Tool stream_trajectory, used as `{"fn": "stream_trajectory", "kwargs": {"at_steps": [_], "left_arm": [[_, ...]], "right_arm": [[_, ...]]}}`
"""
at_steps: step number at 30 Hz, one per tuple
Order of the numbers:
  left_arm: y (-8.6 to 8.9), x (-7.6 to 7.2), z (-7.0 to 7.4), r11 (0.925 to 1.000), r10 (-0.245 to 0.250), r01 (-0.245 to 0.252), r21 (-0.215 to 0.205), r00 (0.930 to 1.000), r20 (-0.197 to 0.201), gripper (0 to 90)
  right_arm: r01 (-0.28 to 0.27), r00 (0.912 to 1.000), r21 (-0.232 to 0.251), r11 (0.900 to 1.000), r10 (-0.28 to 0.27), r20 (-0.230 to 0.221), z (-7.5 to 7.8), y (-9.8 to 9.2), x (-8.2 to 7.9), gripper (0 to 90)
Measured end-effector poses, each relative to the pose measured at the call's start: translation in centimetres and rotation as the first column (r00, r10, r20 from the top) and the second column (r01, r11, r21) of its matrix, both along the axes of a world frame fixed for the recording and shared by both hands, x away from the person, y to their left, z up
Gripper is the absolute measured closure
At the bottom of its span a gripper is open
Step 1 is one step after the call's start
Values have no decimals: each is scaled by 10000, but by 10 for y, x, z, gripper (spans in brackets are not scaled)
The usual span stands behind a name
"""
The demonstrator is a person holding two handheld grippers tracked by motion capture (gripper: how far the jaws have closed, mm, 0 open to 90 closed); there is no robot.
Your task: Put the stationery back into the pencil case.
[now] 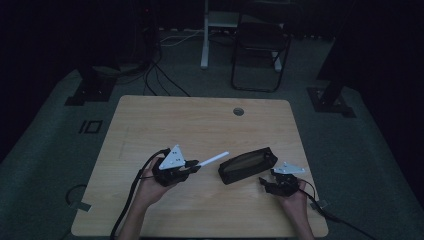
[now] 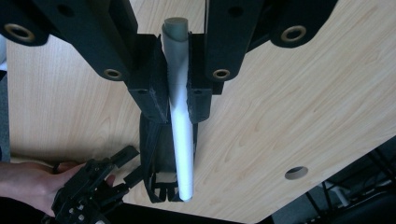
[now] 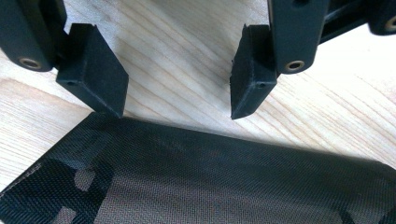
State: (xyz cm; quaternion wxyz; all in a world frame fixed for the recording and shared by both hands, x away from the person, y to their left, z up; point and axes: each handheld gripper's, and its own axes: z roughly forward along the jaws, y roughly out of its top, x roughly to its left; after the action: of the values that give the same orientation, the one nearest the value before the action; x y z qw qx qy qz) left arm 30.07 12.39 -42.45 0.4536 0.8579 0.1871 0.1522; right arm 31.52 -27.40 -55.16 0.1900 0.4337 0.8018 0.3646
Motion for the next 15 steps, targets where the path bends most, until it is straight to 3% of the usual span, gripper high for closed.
{"fn": "stream_trajectory", "kwargs": {"at_steps": [15], "left_arm": [[-14, 8, 4, 9998, -198, 198, -40, 9998, 62, 790]], "right_arm": [[-9, 10000, -3, 10000, 9, -9, 0, 0, 0, 368]]}}
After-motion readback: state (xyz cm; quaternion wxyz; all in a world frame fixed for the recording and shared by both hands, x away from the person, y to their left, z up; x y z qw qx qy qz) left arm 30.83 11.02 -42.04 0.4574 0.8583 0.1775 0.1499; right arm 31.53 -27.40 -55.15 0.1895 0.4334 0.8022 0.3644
